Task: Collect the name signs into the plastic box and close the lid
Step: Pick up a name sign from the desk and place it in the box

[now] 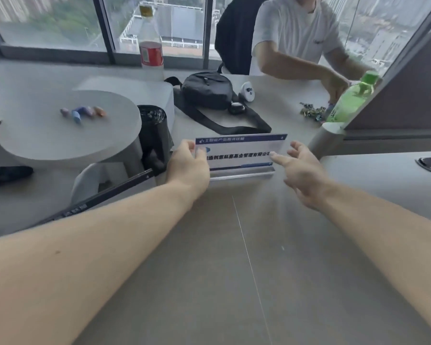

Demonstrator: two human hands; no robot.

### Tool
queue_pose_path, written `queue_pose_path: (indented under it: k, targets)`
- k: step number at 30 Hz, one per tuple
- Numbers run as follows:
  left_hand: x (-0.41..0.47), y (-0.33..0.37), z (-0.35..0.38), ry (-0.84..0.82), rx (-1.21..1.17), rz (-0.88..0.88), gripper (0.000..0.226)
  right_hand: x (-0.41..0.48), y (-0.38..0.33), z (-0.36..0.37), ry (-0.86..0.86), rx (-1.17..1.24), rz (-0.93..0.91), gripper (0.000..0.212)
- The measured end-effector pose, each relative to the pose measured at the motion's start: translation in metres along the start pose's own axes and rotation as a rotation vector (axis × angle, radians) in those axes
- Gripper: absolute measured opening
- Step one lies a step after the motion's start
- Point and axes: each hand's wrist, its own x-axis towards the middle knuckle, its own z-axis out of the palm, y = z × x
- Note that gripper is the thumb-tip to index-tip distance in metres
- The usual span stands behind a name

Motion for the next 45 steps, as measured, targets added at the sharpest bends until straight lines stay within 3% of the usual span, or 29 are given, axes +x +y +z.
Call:
queue_pose_path:
  k: [6,10,13,17,21,25,29,32,34,37,42,45]
  targets:
    - [-0.007,-0.008,0.004,0.111,0.008,0.064,0.019,0.001,0.017,0.01,-0.009,-0.107,-0.026,0.058]
    - [-0.027,-0.015,-0.003,0.106,-0.011,0.109,0.015,-0.007,0.007,0.003,0.063,-0.112,-0.043,0.071]
    - [-0.041,-0.022,-0.016,0.114,0.032,0.176,0.015,-0.018,0.007,0.007,0.035,0.07,0.047,0.07]
    - [-0.062,-0.026,-0.032,0.103,-0.057,0.18,0.015,-0.062,0.012,0.03,0.048,0.535,0.296,0.037]
    - [-0.095,-0.016,-0.044,-0.076,-0.196,0.129,0.016,-0.099,0.007,0.053,-0.043,0.858,0.372,0.047]
    - [-0.11,-0.007,-0.062,-0.193,-0.124,0.13,0.018,-0.132,-0.002,0.06,0.053,0.839,0.416,0.018]
    - [-0.106,0.029,-0.104,-0.214,-0.05,0.166,0.025,-0.174,-0.026,0.05,0.046,0.834,0.411,0.023]
    - [-0.115,0.085,-0.144,-0.489,-0.033,0.186,0.039,-0.214,-0.059,0.045,0.022,0.792,0.354,0.022]
    - [-0.126,0.128,-0.177,-0.587,0.136,0.281,0.028,-0.244,-0.089,0.045,-0.007,0.74,0.3,0.021]
    - [-0.144,0.174,-0.236,-0.55,0.269,0.388,0.014,-0.292,-0.138,0.054,-0.07,0.691,0.237,0.021]
    - [-0.186,0.225,-0.342,-0.534,0.332,0.353,0.023,-0.36,-0.215,0.077,-0.171,0.672,0.181,0.024]
    - [-0.218,0.243,-0.398,-0.518,0.35,0.32,0.017,-0.397,-0.256,0.091,-0.251,0.673,0.153,0.023]
